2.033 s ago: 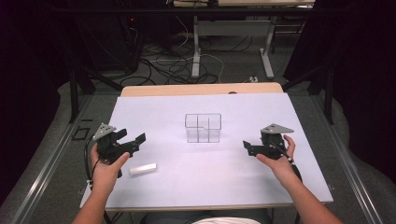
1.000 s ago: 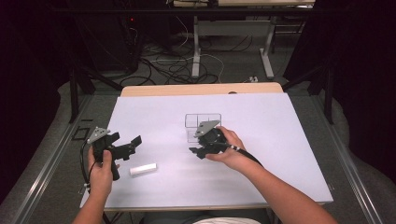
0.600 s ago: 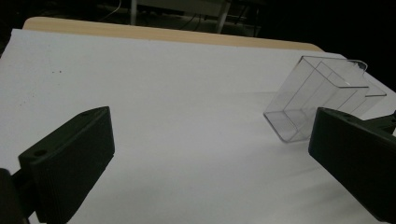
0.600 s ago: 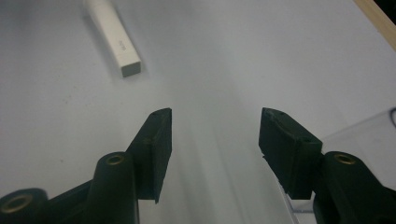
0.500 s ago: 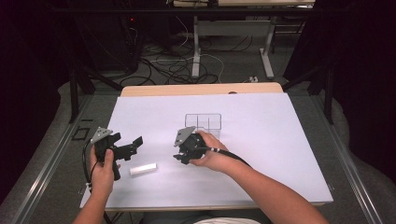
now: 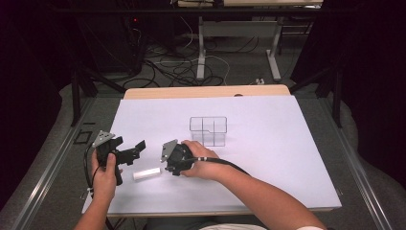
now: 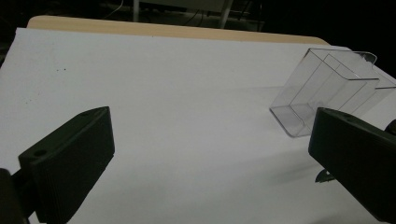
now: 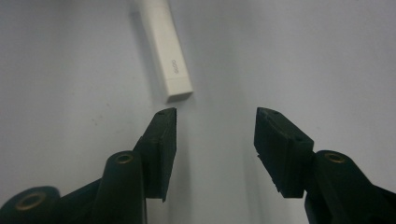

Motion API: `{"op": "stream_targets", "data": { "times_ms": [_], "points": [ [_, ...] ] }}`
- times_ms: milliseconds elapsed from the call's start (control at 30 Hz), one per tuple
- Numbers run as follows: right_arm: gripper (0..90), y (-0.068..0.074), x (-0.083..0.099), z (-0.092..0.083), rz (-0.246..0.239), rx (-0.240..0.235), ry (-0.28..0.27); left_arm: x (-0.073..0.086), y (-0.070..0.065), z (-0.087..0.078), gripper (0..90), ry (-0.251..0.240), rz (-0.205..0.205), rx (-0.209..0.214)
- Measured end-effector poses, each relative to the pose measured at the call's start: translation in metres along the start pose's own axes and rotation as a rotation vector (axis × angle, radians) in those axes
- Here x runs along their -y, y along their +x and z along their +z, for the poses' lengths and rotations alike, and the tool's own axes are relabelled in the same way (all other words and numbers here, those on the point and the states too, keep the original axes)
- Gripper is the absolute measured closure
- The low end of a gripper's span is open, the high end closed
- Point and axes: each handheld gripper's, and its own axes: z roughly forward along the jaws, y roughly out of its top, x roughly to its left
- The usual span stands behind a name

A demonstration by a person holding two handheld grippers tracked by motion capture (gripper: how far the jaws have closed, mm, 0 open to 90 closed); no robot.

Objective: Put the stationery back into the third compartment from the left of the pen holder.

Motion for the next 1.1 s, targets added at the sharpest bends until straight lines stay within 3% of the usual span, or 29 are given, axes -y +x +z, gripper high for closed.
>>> {"op": "stream_targets", "data": {
  "times_ms": [333,1100],
  "points": [
    [48.4,0.009,-0.014,0.020,-0.047,-0.052,-0.034,0.001,0.002,0.002,0.2,0.013,0.004,-0.006],
    [48.3,0.031,-0.032,0.052,-0.152,-0.054,-0.057,0.003,0.002,0.005,0.2,0.033,0.009,-0.005]
  ]
}}
